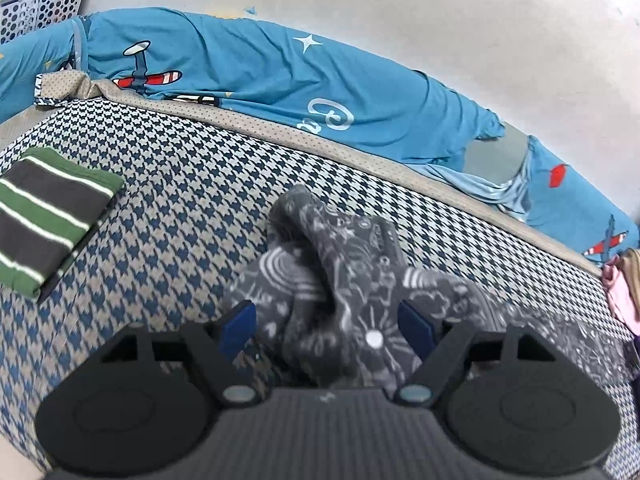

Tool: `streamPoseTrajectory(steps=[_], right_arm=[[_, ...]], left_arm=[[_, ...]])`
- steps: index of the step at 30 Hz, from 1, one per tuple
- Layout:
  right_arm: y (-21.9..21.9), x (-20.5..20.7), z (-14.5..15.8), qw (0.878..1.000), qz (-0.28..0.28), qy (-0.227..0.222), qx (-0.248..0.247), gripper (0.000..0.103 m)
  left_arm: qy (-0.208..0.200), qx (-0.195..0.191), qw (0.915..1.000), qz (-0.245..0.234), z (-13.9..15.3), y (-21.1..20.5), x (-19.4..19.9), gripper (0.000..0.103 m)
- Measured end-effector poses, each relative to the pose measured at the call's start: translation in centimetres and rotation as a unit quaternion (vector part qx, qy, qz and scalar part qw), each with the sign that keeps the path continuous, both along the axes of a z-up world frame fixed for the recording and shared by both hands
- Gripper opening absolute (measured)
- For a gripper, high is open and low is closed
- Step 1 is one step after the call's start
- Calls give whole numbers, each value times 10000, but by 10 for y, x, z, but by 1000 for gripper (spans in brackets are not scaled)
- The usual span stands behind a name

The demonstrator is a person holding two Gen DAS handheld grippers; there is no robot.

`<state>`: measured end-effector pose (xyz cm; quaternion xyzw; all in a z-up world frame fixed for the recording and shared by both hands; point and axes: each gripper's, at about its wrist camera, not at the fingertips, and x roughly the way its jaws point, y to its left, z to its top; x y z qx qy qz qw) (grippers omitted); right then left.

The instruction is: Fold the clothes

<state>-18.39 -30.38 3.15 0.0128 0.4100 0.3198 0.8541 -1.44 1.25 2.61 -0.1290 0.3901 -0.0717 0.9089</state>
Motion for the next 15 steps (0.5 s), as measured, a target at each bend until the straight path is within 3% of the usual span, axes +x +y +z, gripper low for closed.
streamPoseTrajectory(steps=[6,15], right_arm=[[5,32,-12,9996,-223,14,-153,46],[8,85,-11,9980,-612,-138,-67,46]], left_arm=[[184,15,9998,24,-9,-2,36,77],[520,-280,9977,328,-26,14,83,77]])
